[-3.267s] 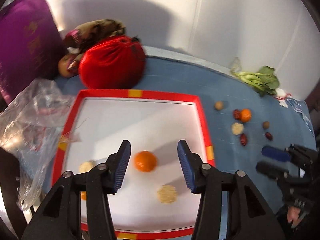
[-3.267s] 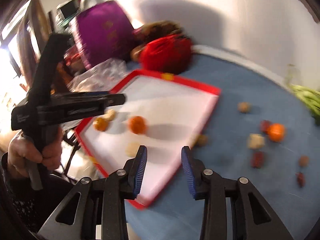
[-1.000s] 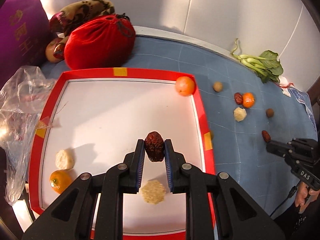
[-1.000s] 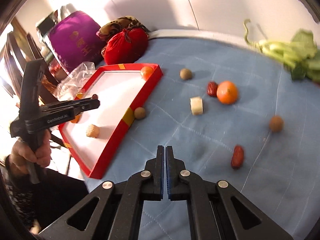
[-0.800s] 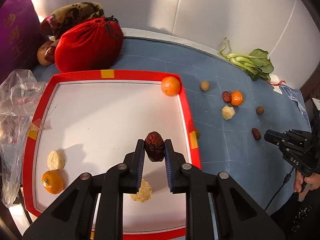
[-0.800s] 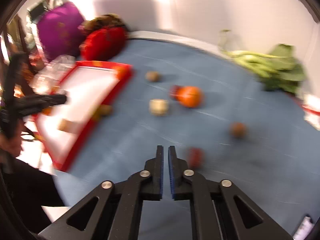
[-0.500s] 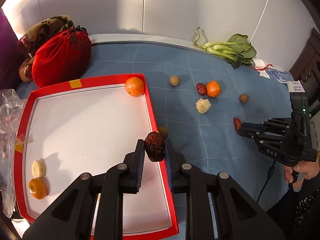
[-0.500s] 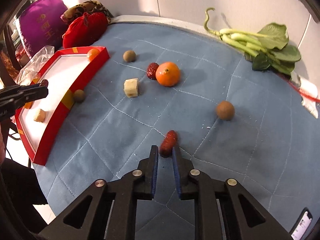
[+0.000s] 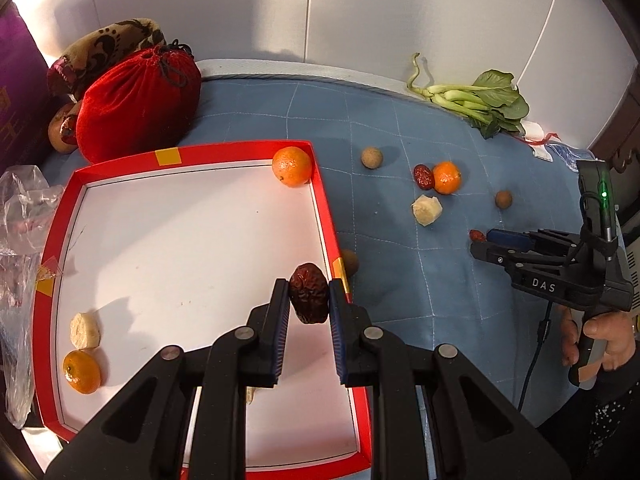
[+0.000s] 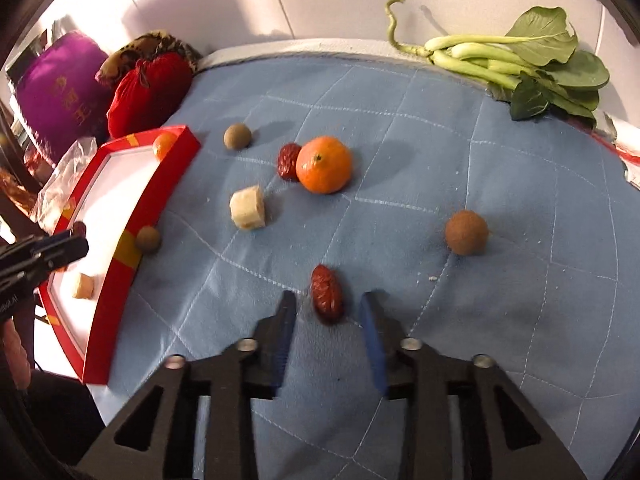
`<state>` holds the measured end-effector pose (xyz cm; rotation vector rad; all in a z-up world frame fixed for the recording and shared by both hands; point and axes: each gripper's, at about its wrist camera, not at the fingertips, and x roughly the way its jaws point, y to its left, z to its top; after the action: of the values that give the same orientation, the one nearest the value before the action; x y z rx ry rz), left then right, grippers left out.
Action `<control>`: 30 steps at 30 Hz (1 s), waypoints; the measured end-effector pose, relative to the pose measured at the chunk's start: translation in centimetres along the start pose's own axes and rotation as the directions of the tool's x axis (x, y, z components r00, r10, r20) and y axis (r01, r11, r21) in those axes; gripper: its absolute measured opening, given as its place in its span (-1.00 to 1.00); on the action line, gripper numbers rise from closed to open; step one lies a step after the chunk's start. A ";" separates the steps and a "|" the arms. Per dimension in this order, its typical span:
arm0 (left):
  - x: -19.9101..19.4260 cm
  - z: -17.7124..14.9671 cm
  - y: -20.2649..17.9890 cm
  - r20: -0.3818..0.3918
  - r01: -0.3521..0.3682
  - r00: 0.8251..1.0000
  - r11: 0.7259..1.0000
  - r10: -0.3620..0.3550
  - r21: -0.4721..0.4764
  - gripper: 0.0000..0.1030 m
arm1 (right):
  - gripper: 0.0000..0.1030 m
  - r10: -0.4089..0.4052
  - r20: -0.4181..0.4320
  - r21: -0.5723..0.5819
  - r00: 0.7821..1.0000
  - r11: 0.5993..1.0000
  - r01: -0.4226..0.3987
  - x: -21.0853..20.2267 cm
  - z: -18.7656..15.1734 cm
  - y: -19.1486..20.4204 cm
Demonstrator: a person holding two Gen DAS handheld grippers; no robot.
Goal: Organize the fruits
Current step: 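Carry both red dates over the tray and open both tools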
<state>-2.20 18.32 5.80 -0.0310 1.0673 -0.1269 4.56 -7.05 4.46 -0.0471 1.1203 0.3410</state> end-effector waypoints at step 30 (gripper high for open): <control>-1.9 -1.8 11.4 -0.055 -0.230 0.973 0.925 0.224 -0.301 -0.57 | -0.41 0.429 0.040 -0.136 0.902 0.897 -0.420 -1.2 0.0 18.5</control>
<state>-3.65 29.88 5.56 -0.1857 1.0941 0.2507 -1.26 10.15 8.01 0.1018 1.0333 0.8003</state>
